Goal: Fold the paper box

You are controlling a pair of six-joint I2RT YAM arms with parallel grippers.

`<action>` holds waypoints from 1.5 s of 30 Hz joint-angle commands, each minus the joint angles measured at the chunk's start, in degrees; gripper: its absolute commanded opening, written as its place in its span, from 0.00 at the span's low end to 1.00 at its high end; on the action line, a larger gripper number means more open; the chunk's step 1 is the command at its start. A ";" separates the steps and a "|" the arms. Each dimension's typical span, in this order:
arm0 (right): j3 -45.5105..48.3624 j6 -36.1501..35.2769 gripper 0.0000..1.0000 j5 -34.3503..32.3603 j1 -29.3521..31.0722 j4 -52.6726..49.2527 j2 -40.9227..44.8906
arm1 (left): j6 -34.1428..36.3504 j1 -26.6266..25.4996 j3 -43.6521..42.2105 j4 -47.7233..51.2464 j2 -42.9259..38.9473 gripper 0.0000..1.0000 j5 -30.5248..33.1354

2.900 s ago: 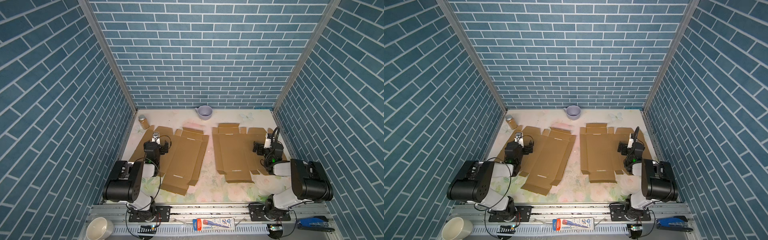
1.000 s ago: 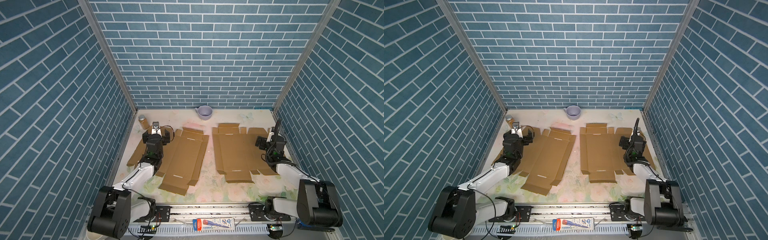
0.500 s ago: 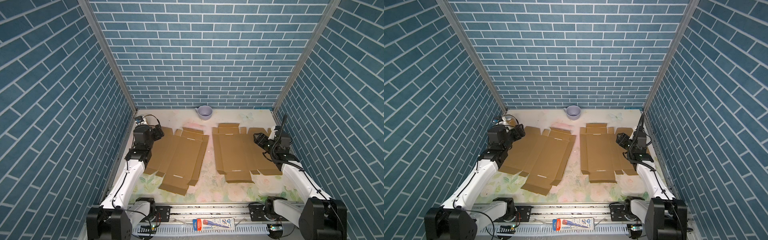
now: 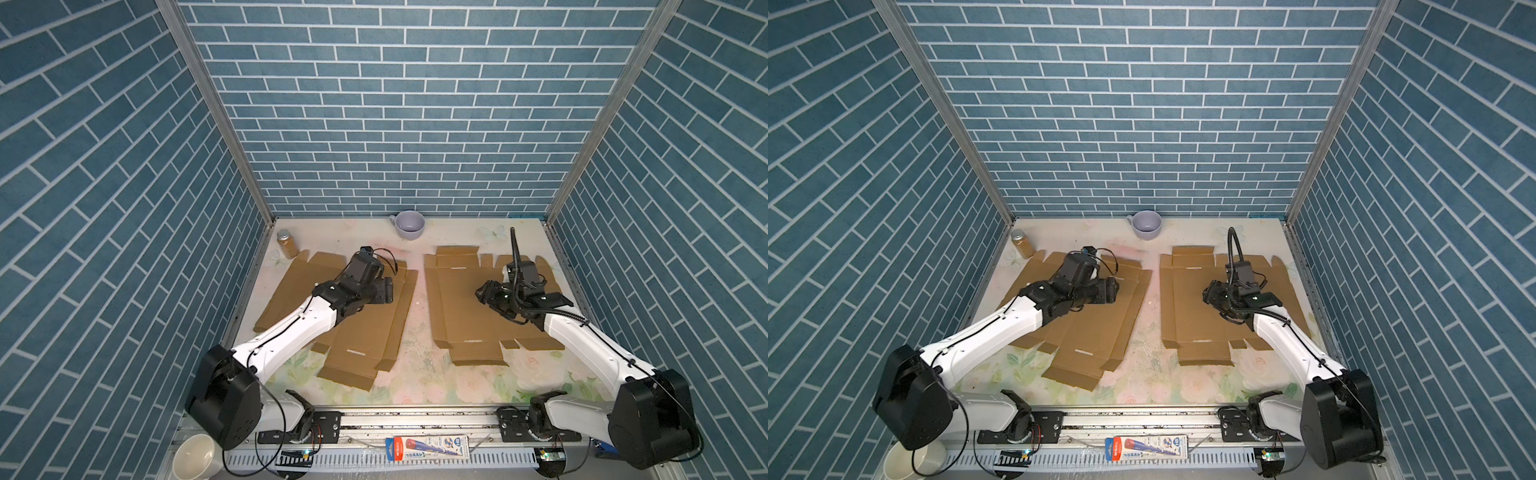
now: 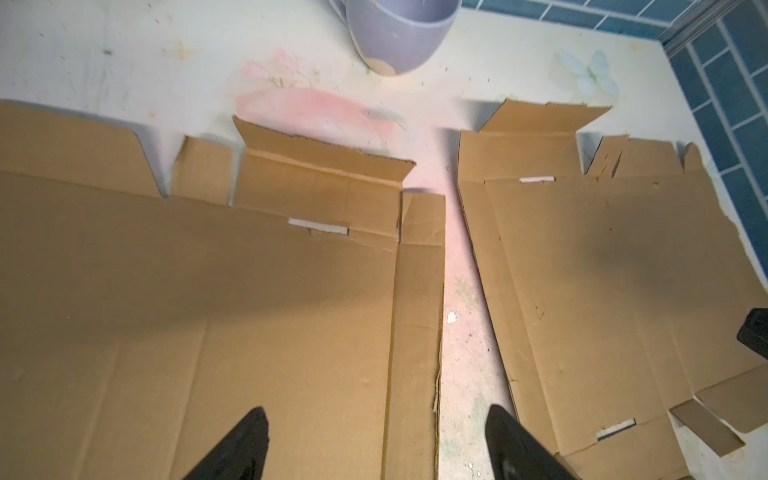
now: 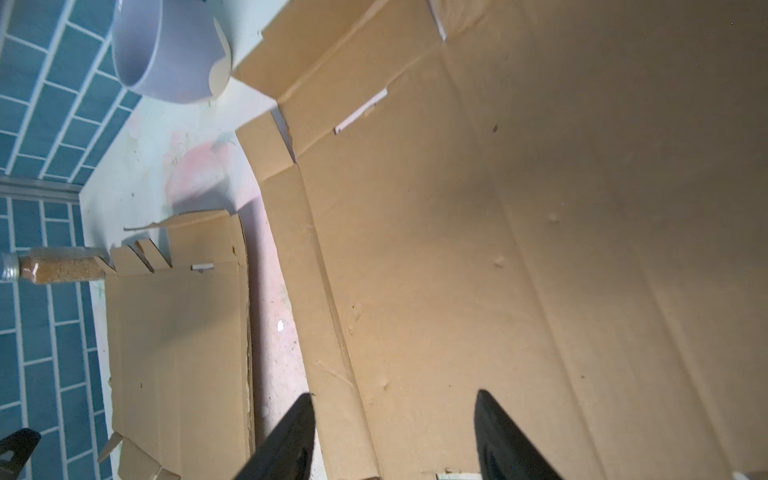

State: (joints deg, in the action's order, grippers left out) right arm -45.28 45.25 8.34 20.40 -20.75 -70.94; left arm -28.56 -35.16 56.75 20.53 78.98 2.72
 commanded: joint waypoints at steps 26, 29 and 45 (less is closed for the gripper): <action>-15.24 21.91 0.42 -1.39 25.43 17.81 -28.54 | -2.69 16.59 -7.02 -4.40 -0.57 0.69 -14.40; -15.52 23.83 0.47 0.24 26.00 18.87 -31.41 | -2.80 16.63 -8.22 -5.05 1.05 0.65 -14.76; -21.57 19.35 0.18 8.95 25.37 23.41 -41.03 | 1.17 16.87 -7.30 -2.09 0.75 0.55 -14.67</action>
State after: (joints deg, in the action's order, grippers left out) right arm -64.27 66.57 13.63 46.44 2.11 -111.72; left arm -30.37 -18.63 46.85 15.42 81.08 -11.81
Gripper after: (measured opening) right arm 0.200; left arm 0.549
